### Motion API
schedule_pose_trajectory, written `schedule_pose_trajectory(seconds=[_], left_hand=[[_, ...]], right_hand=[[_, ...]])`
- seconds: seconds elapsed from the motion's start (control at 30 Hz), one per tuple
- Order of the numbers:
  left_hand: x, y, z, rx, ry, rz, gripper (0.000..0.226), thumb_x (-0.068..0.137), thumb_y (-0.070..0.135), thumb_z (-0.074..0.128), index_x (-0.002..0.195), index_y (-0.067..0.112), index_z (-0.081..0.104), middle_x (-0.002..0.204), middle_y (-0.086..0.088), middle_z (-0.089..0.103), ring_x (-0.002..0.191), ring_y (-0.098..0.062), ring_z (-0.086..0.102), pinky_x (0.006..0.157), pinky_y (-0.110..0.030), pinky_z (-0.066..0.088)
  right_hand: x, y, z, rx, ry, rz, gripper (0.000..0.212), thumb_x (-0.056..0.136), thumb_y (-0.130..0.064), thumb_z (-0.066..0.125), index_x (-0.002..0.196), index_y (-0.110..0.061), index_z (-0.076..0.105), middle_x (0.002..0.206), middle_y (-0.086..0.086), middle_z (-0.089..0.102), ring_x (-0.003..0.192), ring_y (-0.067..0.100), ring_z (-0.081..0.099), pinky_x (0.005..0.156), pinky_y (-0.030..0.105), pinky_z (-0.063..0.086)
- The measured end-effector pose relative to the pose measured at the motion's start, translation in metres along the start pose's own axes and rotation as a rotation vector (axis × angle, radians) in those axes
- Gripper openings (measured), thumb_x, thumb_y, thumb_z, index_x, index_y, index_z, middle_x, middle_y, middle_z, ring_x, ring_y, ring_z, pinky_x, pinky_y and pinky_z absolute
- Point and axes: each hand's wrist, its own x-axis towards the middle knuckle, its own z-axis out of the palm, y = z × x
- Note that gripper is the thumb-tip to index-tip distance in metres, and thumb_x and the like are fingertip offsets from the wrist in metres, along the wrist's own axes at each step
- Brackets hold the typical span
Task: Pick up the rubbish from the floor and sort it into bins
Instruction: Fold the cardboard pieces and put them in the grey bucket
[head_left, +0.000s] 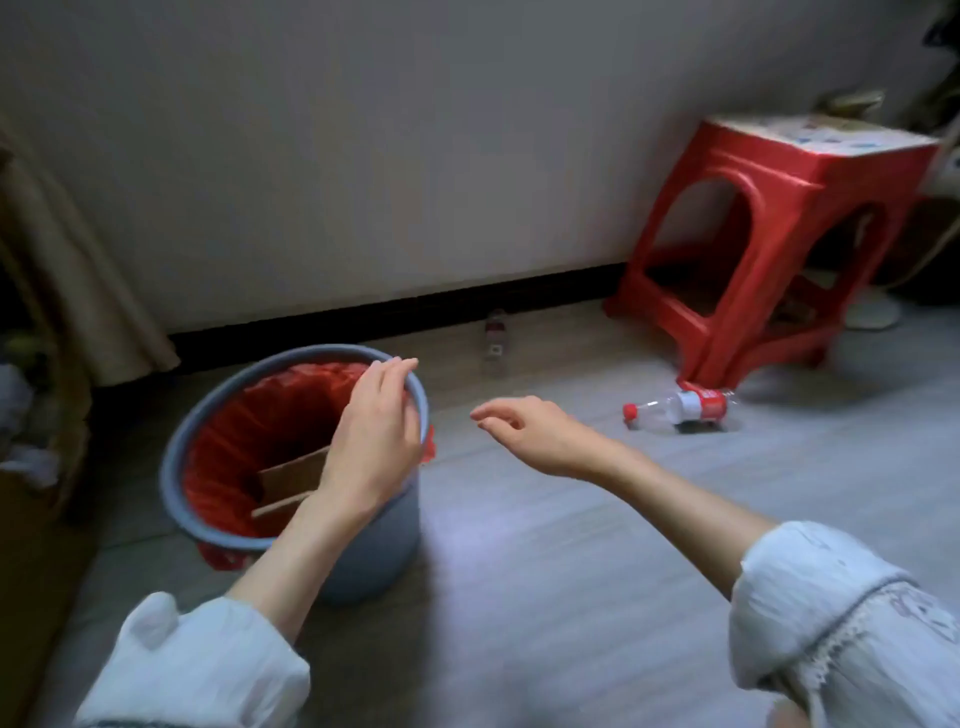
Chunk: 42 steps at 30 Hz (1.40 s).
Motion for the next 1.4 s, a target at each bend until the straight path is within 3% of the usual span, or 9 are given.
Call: schedule_pose_trajectory(seconds=[0.2,0.47,0.6,0.8,0.9,0.97,1.17,1.27,1.4], left_hand=[[-0.041,0.11,0.115,-0.005,-0.348,0.29,0.048,0.09,0.002,0.043,0.138,0.007,0.038,0.142,-0.013,0.039,0.132,-0.029,0.036,0.107,-0.037,0.034],[-0.144,0.162,0.227,0.275,-0.916,0.471,0.053,0.097,0.015,0.036,0.147,0.013,0.017,0.156,-0.01,0.014,0.144,-0.025,0.014,0.113,-0.036,0.023],[-0.166,0.153,0.25,0.282,-1.006,0.567,0.055,0.081,0.011,0.061,0.133,0.008,0.043,0.135,-0.018,0.049,0.122,-0.033,0.051,0.089,-0.038,0.051],[-0.176,0.157,0.276,0.391,-1.228,0.379,0.05,0.098,0.02,0.033,0.146,0.015,0.02,0.153,-0.006,0.02,0.141,-0.022,0.021,0.109,-0.034,0.031],[-0.172,0.159,0.288,0.294,-1.3,0.19,0.05,0.097,0.02,0.038,0.144,0.014,0.024,0.151,-0.008,0.026,0.138,-0.024,0.027,0.111,-0.031,0.029],[-0.164,0.159,0.29,0.228,-1.287,0.079,0.053,0.096,0.022,0.045,0.144,0.012,0.025,0.148,-0.011,0.03,0.134,-0.025,0.034,0.109,-0.029,0.03],[-0.134,0.158,0.271,-0.073,-1.166,-0.14,0.08,0.081,0.031,0.07,0.145,0.013,0.024,0.148,-0.008,0.032,0.135,-0.021,0.032,0.108,-0.026,0.026],[-0.108,0.154,0.245,-0.183,-0.963,-0.174,0.039,0.08,0.024,0.071,0.115,0.017,0.055,0.108,0.0,0.063,0.103,-0.018,0.056,0.082,-0.024,0.043],[-0.063,0.134,0.18,-0.178,-0.71,-0.1,0.009,0.085,0.017,0.06,0.08,0.02,0.054,0.078,0.002,0.064,0.085,-0.023,0.063,0.076,-0.036,0.05]], right_hand=[[-0.11,0.142,-0.027,0.076,0.03,0.339,0.038,0.096,-0.022,0.045,0.133,-0.012,0.051,0.133,0.007,0.056,0.123,0.019,0.052,0.101,0.025,0.036],[-0.216,0.312,0.024,-0.051,-0.273,0.75,0.063,0.089,-0.035,0.058,0.141,-0.009,0.035,0.143,0.01,0.043,0.13,0.025,0.043,0.106,0.032,0.036],[-0.251,0.348,0.078,-0.099,-0.315,0.884,0.077,0.076,-0.044,0.069,0.135,-0.011,0.032,0.138,0.01,0.039,0.128,0.03,0.04,0.102,0.041,0.041],[-0.262,0.364,0.104,-0.119,-0.263,0.976,0.078,0.07,-0.044,0.076,0.129,-0.013,0.035,0.134,0.01,0.04,0.128,0.029,0.038,0.1,0.043,0.036],[-0.256,0.375,0.094,-0.02,-0.25,0.98,0.031,0.075,-0.035,0.072,0.091,-0.016,0.055,0.11,0.01,0.057,0.117,0.029,0.051,0.087,0.035,0.04],[-0.246,0.375,0.083,0.143,-0.168,0.902,0.021,0.079,-0.023,0.068,0.068,-0.016,0.051,0.085,0.004,0.059,0.097,0.024,0.059,0.072,0.027,0.04],[-0.196,0.319,0.042,0.614,0.157,0.577,0.021,0.081,-0.013,0.07,0.065,-0.022,0.059,0.068,-0.005,0.056,0.068,0.009,0.051,0.062,0.019,0.04],[-0.167,0.272,0.021,0.689,0.308,0.468,0.006,0.082,-0.014,0.069,0.079,-0.015,0.064,0.075,-0.005,0.059,0.071,0.007,0.053,0.068,0.017,0.043],[-0.127,0.213,-0.005,0.392,0.48,0.377,0.016,0.09,-0.026,0.058,0.094,-0.016,0.07,0.093,0.001,0.069,0.093,0.018,0.061,0.084,0.029,0.045]])
